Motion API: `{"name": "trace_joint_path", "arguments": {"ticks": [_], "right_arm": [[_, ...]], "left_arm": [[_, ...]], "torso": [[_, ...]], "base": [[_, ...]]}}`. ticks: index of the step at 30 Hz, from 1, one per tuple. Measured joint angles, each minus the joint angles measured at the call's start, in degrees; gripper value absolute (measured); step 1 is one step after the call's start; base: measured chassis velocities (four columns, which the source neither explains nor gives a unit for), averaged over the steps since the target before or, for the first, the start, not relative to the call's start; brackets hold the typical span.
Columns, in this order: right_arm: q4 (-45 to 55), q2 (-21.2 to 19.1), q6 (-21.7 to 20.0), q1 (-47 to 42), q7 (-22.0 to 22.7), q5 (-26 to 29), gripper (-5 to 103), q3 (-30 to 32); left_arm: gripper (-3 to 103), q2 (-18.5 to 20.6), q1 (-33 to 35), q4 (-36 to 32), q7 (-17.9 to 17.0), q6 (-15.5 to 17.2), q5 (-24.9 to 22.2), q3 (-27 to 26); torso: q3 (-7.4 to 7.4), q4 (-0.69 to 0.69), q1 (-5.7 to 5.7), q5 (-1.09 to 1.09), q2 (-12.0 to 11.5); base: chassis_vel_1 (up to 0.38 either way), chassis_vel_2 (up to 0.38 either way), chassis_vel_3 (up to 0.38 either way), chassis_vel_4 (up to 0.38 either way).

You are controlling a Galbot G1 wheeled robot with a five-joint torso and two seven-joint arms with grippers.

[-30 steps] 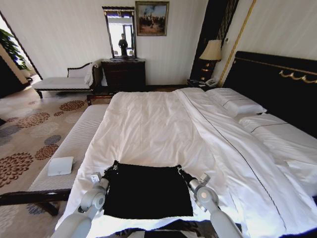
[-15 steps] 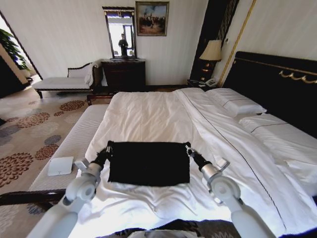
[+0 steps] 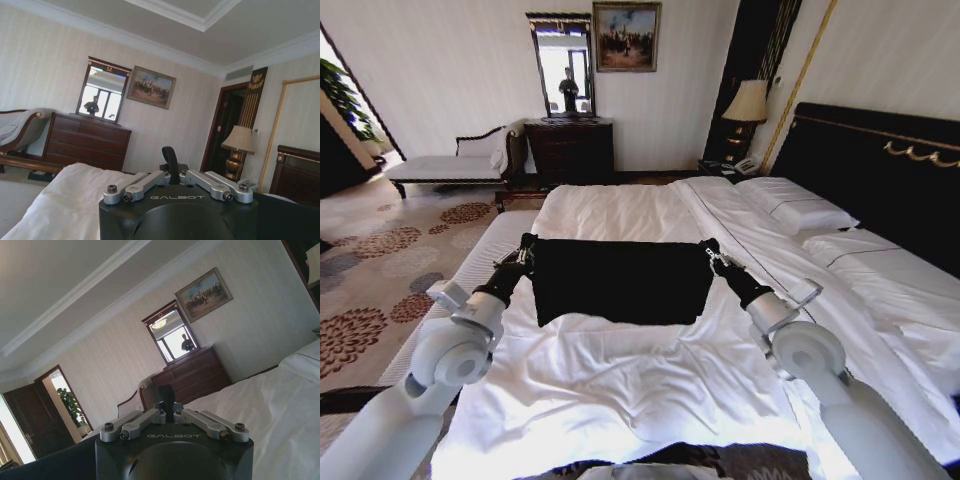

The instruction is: Fold the clothes on the bed.

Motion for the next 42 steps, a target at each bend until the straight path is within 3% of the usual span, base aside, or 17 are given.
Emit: {"name": "trace_joint_path", "arguments": {"ticks": [12,19,27,32,34,36,37,41,42], "right_arm": [[3.6,2.4,0.1,-8.9,-0.1,-2.4,1,0.0],[7.8,4.5,0.2,-16.3,-0.6,-5.5,1,0.8],[12.8,5.2,-2.7,-21.1,1.1,-3.1,1,3.5],[11.2,5.0,-5.0,-18.4,3.7,0.6,1,2.6],[4.4,5.3,-5.7,-13.7,4.5,1.2,1,-0.7],[-0.7,5.8,-5.8,-10.0,4.5,1.2,1,-3.6],[-0.7,5.8,-5.8,-10.0,4.5,1.2,1,-3.6],[-15.2,7.8,-5.2,1.5,3.3,0.4,1,-11.7],[-15.2,7.8,-5.2,1.5,3.3,0.4,1,-11.7]], "left_arm": [[2,-7.3,14.9,-3.5,3.6,-2.6,5.5,-5.6],[2,-8.9,25.8,-7.7,4.6,-3.8,6.2,-11.4],[2,-9.0,33.1,-9.6,5.0,-3.9,6.2,-14.0],[2,-7.4,29.6,-6.6,3.4,-2.5,6.2,-12.1],[2,-5.9,20.9,-0.1,1.3,-0.7,8.0,-5.3],[2,-4.9,14.3,5.6,0.5,-0.5,9.8,0.7],[2,-4.9,14.3,5.6,0.5,-0.5,9.8,0.7],[2,-4.1,-1.7,18.0,-0.7,-0.2,10.4,13.9],[2,-4.1,-1.7,18.0,-0.7,-0.2,10.4,13.9]], "torso": [[0.0,0.0,-0.01,0.0,0.0],[0.0,0.0,-0.01,0.01,0.0],[-0.01,0.0,-0.02,0.01,0.0],[0.0,0.01,-0.02,0.0,0.0],[0.01,0.01,-0.01,0.0,0.0],[0.01,-0.02,0.01,0.01,0.0],[0.01,-0.02,0.01,0.01,0.0],[0.03,-0.01,0.02,0.02,0.0],[0.03,-0.01,0.02,0.02,0.0]], "base": [[0.0,0.0,0.0,0.0],[0.0,0.0,0.0,0.0],[0.0,0.0,0.0,0.0],[0.0,0.0,0.0,0.0],[0.0,0.0,0.0,0.0],[0.0,0.0,0.0,0.0],[0.0,0.0,0.0,0.0],[0.0,0.0,0.0,0.0],[0.0,0.0,0.0,0.0]]}}
